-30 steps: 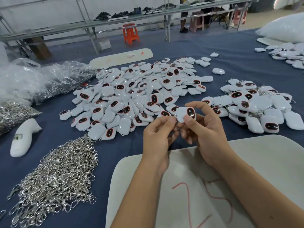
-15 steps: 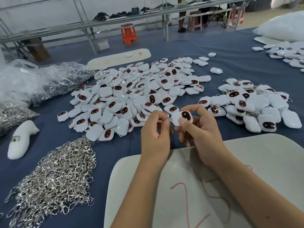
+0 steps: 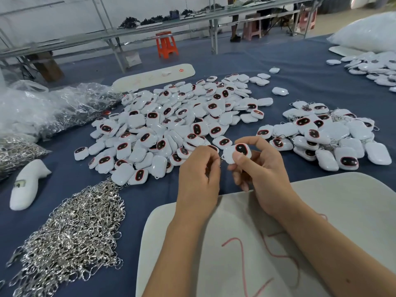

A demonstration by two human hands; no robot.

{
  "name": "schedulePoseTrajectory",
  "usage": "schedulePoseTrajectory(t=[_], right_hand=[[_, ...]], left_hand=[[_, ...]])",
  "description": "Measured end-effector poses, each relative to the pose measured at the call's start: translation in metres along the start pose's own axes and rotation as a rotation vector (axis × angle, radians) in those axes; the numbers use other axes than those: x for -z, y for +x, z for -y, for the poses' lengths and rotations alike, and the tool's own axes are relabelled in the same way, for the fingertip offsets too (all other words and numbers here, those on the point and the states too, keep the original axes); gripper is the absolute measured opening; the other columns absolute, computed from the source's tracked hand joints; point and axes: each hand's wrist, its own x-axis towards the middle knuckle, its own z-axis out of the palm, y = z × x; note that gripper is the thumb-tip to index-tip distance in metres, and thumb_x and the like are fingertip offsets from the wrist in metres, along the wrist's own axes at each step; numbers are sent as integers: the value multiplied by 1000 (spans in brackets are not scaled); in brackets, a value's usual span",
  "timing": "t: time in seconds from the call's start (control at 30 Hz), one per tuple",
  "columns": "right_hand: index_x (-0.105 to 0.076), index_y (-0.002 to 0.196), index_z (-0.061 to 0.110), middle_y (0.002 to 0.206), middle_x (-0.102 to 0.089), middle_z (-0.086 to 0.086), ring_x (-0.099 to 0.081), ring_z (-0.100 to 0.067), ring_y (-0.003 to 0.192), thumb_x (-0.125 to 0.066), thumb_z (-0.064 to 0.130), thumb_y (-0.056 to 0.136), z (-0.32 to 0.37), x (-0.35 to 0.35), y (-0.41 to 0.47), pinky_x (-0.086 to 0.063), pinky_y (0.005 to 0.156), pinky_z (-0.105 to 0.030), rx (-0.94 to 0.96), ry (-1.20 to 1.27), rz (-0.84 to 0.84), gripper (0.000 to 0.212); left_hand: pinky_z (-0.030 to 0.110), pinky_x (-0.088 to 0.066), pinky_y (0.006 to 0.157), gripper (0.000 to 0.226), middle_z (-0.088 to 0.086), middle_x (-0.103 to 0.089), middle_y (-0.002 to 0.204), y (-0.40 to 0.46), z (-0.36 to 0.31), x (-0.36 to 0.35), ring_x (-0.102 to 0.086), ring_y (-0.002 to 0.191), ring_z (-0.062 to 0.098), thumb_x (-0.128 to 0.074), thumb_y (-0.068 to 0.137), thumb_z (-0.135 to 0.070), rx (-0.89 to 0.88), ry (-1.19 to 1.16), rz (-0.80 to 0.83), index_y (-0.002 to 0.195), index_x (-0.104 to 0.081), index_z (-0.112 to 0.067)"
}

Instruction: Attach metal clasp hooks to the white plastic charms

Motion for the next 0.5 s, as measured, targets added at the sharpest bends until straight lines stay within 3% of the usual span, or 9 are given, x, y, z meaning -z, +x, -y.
schedulePoseTrajectory(t=[0.2,0.33,0.43,0.5], right_hand=[[-61,113,13,72,-70,-9,-59,-23,52,-64,5,101,0,-2,-2,-43,43,-27,27,-118,17,15],[-57,110,19,65,-68,-4,-59,-22,47,-70,7,97,-3,-8,-6,-48,49,-32,191,-441,39,22],[-57,109,19,66,-69,-1,-61,-26,52,-72,9,95,-5,-9,-7,-50,57,-41,257,-552,19,23],[-59,110,17,70,-71,1,-63,-23,57,-74,9,93,-5,-9,-7,-50,62,-40,301,-590,-22,23]], left_hand=[[40,-40,67,13,1,-52,84,-1,-8,2,-44,75,20,-58,94,1,-56,211,40,84,-55,-7],[49,-41,66,8,3,-52,81,-2,-7,6,-45,74,27,-49,88,-4,-8,269,122,82,-53,-6],[44,-39,64,11,-2,-49,78,-3,-9,5,-42,71,23,-50,85,-1,10,296,166,79,-49,-10],[38,-32,59,11,-5,-45,76,-2,-12,2,-37,68,19,-47,82,-5,-13,314,173,77,-45,-14]])
